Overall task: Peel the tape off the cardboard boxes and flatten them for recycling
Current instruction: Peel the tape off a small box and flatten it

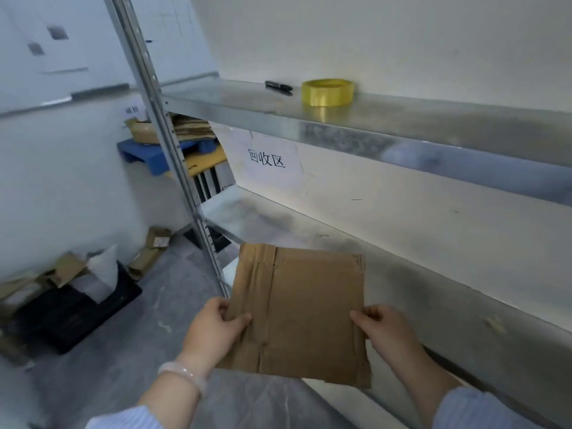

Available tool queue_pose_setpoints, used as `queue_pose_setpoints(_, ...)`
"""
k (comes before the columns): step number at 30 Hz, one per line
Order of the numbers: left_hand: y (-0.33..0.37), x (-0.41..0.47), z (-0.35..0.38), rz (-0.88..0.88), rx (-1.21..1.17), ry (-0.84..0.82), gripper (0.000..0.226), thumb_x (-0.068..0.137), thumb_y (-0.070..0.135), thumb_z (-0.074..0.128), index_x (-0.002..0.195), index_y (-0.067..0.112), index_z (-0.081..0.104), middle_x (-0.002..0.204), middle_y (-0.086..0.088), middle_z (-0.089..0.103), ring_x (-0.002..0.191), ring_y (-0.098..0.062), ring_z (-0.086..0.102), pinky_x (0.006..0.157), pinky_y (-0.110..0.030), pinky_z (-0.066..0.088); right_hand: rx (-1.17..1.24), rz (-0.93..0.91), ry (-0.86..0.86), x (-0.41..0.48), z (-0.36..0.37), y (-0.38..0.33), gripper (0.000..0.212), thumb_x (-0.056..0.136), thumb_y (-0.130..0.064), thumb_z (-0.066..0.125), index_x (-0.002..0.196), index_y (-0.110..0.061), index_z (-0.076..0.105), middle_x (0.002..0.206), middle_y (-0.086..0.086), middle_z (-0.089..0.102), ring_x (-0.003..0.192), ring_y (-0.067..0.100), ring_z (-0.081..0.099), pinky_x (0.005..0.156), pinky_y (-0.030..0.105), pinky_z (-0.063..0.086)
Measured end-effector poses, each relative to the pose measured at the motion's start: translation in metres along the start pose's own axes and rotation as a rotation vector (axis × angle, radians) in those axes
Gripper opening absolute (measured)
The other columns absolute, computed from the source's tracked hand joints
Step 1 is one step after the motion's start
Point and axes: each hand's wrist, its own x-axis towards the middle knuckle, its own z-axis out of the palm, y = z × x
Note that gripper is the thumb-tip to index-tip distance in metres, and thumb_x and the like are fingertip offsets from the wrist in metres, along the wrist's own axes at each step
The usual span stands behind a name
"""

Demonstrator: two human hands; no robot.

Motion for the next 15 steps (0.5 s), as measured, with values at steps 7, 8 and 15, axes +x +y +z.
queue_pose_setpoints(7,-0.022,0.105,-0.041,0.024,0.015,-0.045,0.040,0.076,0.043,0.075,0.100,0.028,0.047,0.083,0.020,0.048,0.076,-0.003,0.050,0.056,-0.012,0.033,-0.024,0.063,-0.005,0.060,0.067,-0.061,0.022,0.087,-0.039,0.066,0.085,-0.016,0.068,0.084,0.000,0.070,0.079,0.018,0.066,0.073,0.038,0.053)
queue_pose_setpoints(8,-0.023,0.125,-0.043,0.032,0.023,-0.058,0.039,0.077,0.043,0.074,0.100,0.028,0.046,0.083,0.020,0.047,0.077,-0.004,0.051,0.056,-0.012,0.033,-0.003,0.070,-0.001,0.073,0.075,-0.067,0.022,0.086,-0.038,0.067,0.084,-0.015,0.067,0.084,0.001,0.071,0.079,0.019,0.067,0.075,0.039,0.054)
queue_pose_setpoints(15,-0.020,0.260,-0.050,0.005,0.119,-0.082,0.044,0.078,0.044,0.071,0.111,0.023,0.051,0.098,0.007,0.056,0.084,-0.011,0.055,0.067,-0.025,0.041,0.077,0.164,0.000,0.175,0.134,-0.118,0.024,0.087,-0.032,0.069,0.081,-0.009,0.068,0.081,0.008,0.072,0.079,0.025,0.069,0.082,0.047,0.056)
